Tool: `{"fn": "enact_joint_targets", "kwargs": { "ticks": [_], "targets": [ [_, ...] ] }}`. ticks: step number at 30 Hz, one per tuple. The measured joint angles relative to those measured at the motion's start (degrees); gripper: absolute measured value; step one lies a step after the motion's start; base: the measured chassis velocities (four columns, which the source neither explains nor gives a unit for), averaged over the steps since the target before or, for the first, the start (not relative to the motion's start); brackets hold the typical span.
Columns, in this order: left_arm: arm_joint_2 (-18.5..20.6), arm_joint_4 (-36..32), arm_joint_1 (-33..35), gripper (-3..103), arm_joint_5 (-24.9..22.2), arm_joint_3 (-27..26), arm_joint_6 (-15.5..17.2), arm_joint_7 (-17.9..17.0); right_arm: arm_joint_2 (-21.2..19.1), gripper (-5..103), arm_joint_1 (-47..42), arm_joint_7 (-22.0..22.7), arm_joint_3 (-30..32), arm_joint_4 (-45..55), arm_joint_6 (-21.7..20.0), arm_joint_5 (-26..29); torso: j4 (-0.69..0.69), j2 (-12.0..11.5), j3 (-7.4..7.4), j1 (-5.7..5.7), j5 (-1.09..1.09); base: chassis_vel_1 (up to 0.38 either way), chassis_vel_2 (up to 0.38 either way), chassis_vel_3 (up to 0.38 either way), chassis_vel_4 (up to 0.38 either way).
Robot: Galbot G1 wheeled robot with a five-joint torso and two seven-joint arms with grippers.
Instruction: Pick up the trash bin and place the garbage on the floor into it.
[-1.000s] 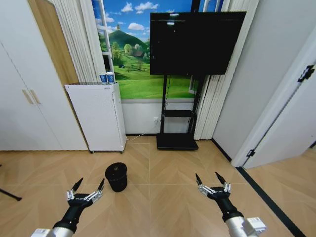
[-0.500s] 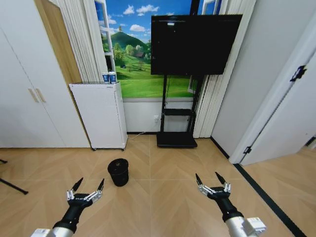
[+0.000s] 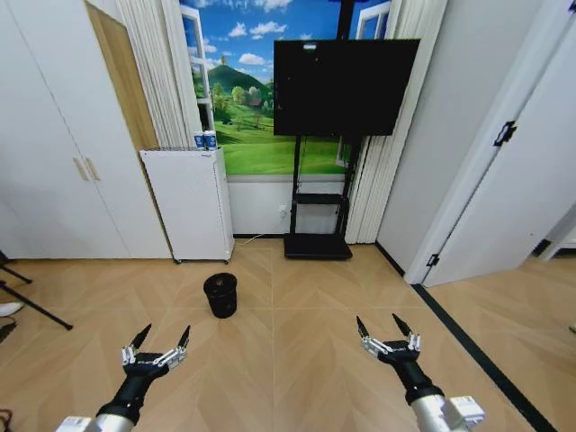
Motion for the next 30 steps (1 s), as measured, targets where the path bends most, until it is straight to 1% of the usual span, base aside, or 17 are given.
{"fn": "enact_joint_targets", "kwargs": {
  "ticks": [4,11,30],
  "targets": [
    [0.0,0.0,0.0,100,0.0,0.0,0.0,0.0,0.0,100,-0.02,0.0,0.0,0.0,0.0,0.0,-0.03,0.0,0.0,0.0,0.01,0.048,-0.05,-0.131,0.111],
    [0.0,0.0,-0.02,100,0.0,0.01,0.0,0.0,0.0,100,0.04,0.0,0.0,0.0,0.0,0.0,0.0,-0.04,0.05,0.09,0.01,-0.05,0.038,0.061,-0.029],
    [0.0,0.0,-0.01,100,0.0,0.01,0.0,0.0,-0.01,100,0.01,0.0,0.0,0.0,0.0,0.0,-0.01,-0.04,0.03,0.05,0.01,0.0,0.0,0.0,0.0]
  ]
}}
